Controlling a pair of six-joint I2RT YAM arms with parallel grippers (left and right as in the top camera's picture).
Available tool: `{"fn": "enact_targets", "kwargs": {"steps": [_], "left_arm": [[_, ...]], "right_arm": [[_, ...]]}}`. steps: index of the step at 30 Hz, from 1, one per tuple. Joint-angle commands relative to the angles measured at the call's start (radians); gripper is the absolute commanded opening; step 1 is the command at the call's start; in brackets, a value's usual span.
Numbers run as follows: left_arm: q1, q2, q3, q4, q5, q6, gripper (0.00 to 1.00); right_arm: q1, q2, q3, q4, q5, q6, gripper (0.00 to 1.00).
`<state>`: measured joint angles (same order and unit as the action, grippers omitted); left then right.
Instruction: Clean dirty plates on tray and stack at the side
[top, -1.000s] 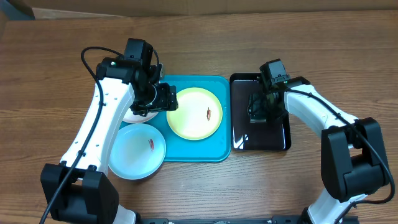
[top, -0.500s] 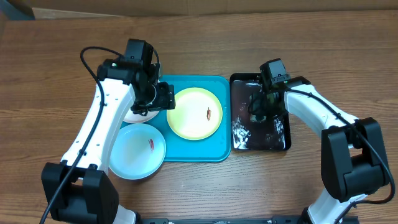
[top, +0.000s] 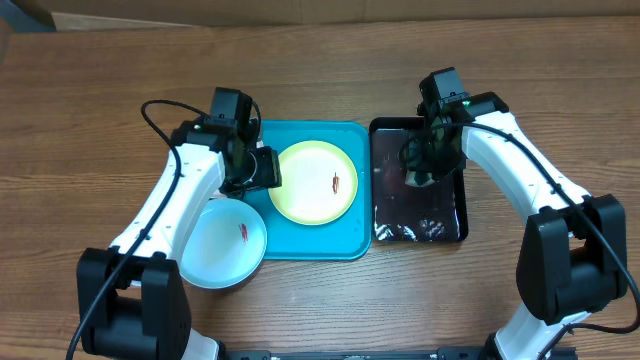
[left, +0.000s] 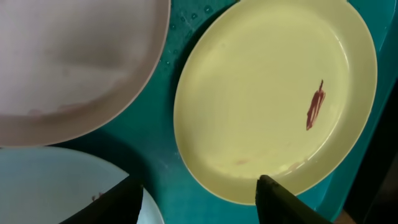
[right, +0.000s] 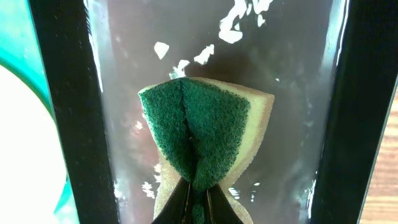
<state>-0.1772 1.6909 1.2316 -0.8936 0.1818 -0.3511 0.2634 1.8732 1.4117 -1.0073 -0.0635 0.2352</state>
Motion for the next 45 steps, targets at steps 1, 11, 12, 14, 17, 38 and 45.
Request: {"fn": "enact_targets", "kwargs": {"steps": [1, 11, 12, 14, 17, 38, 45], "left_arm": [[-0.017, 0.006, -0.042, 0.037, -0.01, -0.031, 0.59], [-0.029, 0.006, -0.095, 0.127, -0.07, -0.078, 0.58], [-0.031, 0.006, -0.105, 0.138, -0.07, -0.084, 0.58], [-0.037, 0.006, -0.121, 0.163, -0.07, -0.084, 0.51], [-0.053, 0.006, -0.144, 0.198, -0.07, -0.084, 0.42], [-0.079, 0.094, -0.163, 0.247, -0.178, -0.129, 0.35], [-0.079, 0.15, -0.163, 0.268, -0.16, -0.129, 0.25]], "right_arm": [[0.005, -0.01, 0.008, -0.006, 0.002, 0.0, 0.04], [0.005, -0.01, 0.007, -0.017, 0.003, 0.001, 0.04], [0.005, -0.01, 0.003, -0.016, 0.003, 0.001, 0.04], [0.005, -0.01, 0.0, -0.016, 0.003, 0.001, 0.04], [0.005, -0.01, -0.012, -0.005, 0.003, 0.001, 0.04], [0.005, -0.01, -0.083, 0.082, 0.003, 0.001, 0.05], [0.005, -0.01, -0.083, 0.076, 0.002, 0.001, 0.05]]}}
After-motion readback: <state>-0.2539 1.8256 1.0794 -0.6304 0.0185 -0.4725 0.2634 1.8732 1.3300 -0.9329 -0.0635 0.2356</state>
